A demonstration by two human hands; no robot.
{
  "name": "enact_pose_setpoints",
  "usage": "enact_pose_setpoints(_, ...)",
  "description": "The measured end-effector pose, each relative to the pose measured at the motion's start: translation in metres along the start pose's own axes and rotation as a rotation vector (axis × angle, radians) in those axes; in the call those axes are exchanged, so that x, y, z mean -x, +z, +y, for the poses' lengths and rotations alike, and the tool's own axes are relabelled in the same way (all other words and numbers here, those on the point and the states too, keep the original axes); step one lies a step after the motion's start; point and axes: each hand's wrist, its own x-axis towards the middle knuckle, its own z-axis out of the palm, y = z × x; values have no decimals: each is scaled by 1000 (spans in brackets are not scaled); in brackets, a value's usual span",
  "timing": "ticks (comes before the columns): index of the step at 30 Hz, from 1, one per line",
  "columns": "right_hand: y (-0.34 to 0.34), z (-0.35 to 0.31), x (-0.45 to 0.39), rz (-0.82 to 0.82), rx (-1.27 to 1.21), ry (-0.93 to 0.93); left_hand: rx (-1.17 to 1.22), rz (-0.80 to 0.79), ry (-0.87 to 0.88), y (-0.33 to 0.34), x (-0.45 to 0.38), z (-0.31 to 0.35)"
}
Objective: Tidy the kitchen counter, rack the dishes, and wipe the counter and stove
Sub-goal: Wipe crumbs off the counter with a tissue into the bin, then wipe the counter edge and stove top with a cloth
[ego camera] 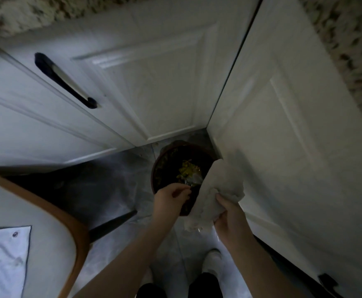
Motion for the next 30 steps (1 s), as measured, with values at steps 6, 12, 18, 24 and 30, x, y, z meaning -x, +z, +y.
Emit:
enact_pose_setpoints(6, -8, -4, 9, -59, -1, -46, -22, -62, -50, -10, -1, -4)
enact_pose_setpoints(12, 9, -15, 35, -39, 31, -1, 255, -27, -119, -13, 10, 18)
enact_pose_setpoints(18, 46, -38, 104, -134, -65, -114, 572, 1, -238, -41, 34, 89)
enact_pose_setpoints(24, 91, -73, 216, -252, -177, -144, 639, -271, -43, -100, 109, 174)
enact_pose_setpoints(30, 122, -125, 368, -282, -300, -486, 500, -335, 149, -140, 184, 280)
